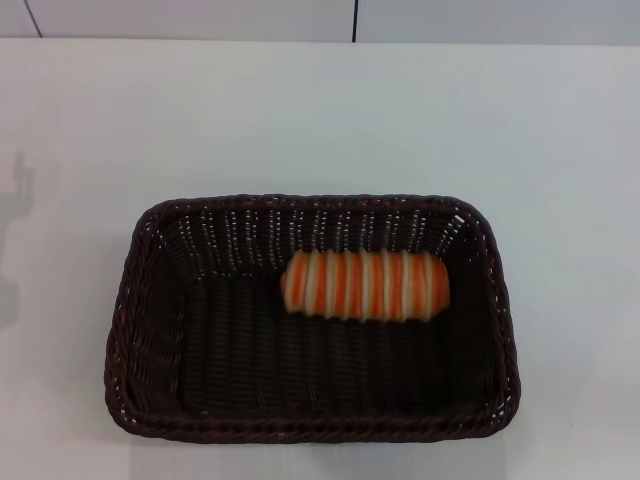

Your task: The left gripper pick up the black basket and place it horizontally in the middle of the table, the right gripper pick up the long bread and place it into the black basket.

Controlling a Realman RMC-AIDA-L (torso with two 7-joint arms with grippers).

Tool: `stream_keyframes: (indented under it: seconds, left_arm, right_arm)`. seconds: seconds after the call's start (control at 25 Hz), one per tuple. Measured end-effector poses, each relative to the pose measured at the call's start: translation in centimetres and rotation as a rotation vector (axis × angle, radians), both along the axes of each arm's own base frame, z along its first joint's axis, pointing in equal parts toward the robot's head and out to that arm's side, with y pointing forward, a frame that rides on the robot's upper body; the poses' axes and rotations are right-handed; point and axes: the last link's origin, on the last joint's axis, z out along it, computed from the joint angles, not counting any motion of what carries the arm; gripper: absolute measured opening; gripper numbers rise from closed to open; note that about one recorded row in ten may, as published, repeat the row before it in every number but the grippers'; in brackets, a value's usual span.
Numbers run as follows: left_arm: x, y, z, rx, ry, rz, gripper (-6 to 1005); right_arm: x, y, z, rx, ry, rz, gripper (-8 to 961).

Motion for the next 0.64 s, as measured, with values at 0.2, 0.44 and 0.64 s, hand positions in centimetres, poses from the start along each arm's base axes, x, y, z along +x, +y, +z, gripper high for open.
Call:
stream_keyframes:
  seconds: [0.2, 0.44, 0.64]
  left_arm:
    - [-0.2, -0.4, -0.4, -0.012, -0.006, 0.010, 590]
    - [-0.7, -0.7, -0.7, -0.031, -0.002, 0.030, 590]
    - [-1.0, -1.2, -0.8, -0.033, -0.002, 0.043, 590]
  right_arm:
    - [0.0, 0.0, -0.1, 0.001, 0.000, -0.003, 843]
    - [0.0, 0.1, -0.1, 0.002, 0.001, -0.003, 843]
    - [-0.1, 0.1, 0.0, 0.008, -0.005, 0.001, 843]
